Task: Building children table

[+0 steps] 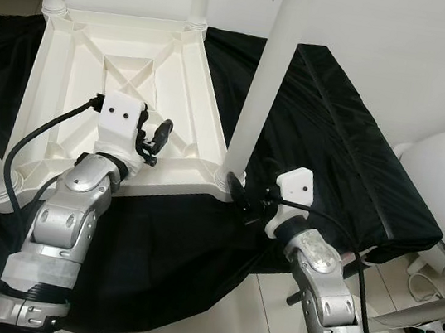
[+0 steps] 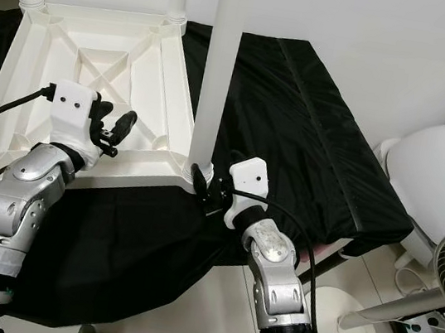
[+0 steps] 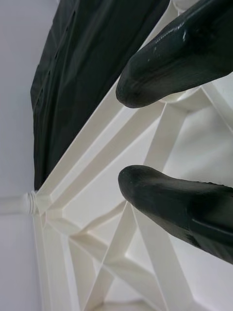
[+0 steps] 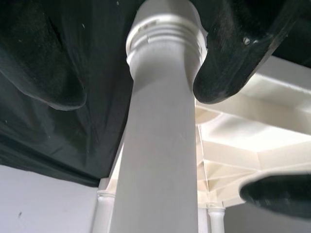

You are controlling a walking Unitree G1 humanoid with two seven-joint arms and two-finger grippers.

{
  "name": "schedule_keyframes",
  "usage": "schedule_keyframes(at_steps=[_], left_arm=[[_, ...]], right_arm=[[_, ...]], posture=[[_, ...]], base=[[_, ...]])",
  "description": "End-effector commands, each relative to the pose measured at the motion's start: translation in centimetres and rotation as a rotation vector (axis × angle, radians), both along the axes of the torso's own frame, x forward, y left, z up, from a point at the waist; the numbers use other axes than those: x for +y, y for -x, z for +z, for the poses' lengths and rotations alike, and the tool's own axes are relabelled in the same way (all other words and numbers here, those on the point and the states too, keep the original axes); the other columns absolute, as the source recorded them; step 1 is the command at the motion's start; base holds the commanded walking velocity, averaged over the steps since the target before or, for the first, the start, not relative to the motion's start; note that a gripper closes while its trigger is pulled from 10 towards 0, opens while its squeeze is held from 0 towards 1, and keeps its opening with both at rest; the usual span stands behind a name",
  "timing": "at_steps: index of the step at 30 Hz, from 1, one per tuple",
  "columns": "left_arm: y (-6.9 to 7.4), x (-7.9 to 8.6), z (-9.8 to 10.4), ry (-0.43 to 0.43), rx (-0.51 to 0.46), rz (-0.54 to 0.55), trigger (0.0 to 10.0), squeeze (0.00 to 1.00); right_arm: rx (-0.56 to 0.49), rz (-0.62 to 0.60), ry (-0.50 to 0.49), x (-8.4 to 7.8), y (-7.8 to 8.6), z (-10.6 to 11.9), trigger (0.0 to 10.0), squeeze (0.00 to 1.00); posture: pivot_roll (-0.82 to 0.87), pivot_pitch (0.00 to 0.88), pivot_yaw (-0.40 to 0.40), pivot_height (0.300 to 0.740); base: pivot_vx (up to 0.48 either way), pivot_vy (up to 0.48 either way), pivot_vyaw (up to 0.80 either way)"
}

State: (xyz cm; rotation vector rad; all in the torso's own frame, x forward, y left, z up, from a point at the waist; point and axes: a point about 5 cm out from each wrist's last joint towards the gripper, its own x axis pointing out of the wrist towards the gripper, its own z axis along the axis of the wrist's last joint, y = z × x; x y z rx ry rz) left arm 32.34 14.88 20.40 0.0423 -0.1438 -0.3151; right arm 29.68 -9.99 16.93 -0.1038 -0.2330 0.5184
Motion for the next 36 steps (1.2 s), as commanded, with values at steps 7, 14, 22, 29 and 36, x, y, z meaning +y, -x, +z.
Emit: schedule_keyframes(at_steps=[7, 14, 22, 29, 36], left_arm=[[-1.2, 1.2, 0.5, 0.049, -0.022, 0.126, 10.0, 0.0], [-1.3, 1.4, 1.2, 0.054, -0.03, 0.145, 10.0, 0.0], [0.1, -1.7, 0.8, -0.002, -0.041, -0.008, 10.0, 0.0], [0.3, -3.3, 0.7, 0.024, -0.048, -0.054, 10.0, 0.0], [0.5, -3.6, 1.1, 0.027, -0.055, -0.09, 10.0, 0.0]], right_arm=[[-0.014, -0.021, -0.047, 0.7, -0.3, 0.4, 10.0, 0.0], [-0.028, -0.031, -0.068, 1.0, -0.7, 0.8, 10.0, 0.0], [-0.088, -0.072, -0.101, 2.5, -2.6, 2.8, 10.0, 0.0], [-0.128, -0.114, -0.114, 2.7, -3.5, 4.1, 4.6, 0.0], [-0.123, -0.113, -0.144, 3.0, -3.8, 4.3, 10.0, 0.0]], posture=[[0.02, 0.123, -0.062, 0.74], [0.02, 0.122, -0.06, 0.74], [0.07, 0.102, -0.058, 0.74], [0.08, 0.083, -0.064, 0.74], [0.08, 0.075, -0.061, 0.74]], base=[[0.0, 0.0, 0.0], [0.0, 0.0, 0.0], [0.0, 0.0, 0.0], [0.0, 0.0, 0.0], [0.0, 0.0, 0.0]])
